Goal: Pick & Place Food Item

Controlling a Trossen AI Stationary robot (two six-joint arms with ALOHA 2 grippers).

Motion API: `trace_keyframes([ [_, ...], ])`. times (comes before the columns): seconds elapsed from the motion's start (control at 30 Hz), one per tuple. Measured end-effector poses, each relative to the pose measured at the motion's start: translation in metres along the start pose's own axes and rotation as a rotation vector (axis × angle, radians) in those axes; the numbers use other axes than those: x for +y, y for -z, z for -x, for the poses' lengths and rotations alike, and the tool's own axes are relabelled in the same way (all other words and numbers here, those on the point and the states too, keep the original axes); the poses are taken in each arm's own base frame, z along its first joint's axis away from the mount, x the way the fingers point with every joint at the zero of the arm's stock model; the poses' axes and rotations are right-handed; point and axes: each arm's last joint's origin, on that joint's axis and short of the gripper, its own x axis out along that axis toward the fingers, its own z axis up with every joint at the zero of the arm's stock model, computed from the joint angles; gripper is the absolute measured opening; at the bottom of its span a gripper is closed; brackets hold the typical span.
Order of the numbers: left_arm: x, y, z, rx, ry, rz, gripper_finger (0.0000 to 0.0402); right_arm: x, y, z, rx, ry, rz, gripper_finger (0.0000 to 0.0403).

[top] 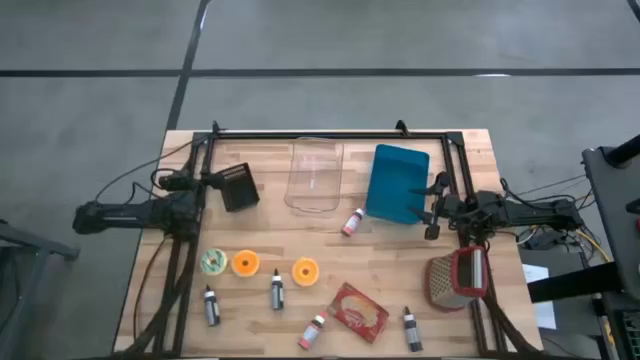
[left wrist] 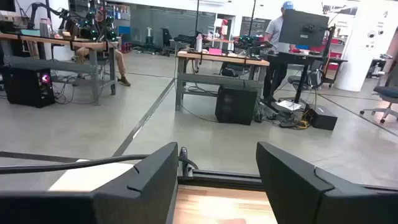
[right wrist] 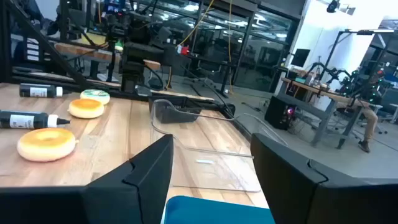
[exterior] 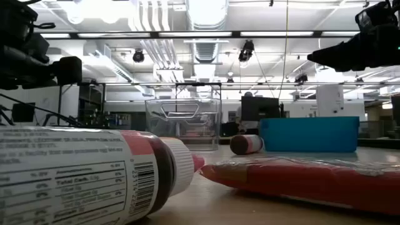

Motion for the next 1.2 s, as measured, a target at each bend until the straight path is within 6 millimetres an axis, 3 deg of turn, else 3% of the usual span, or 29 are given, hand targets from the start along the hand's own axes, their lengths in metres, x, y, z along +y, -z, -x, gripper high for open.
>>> trace_keyframes([
  [1.2,0.0,0.0,0.0,0.0,0.0,-0.001,0.0223,0.0,0.0,0.0,0.0,0.0,-0.015,0.0212],
])
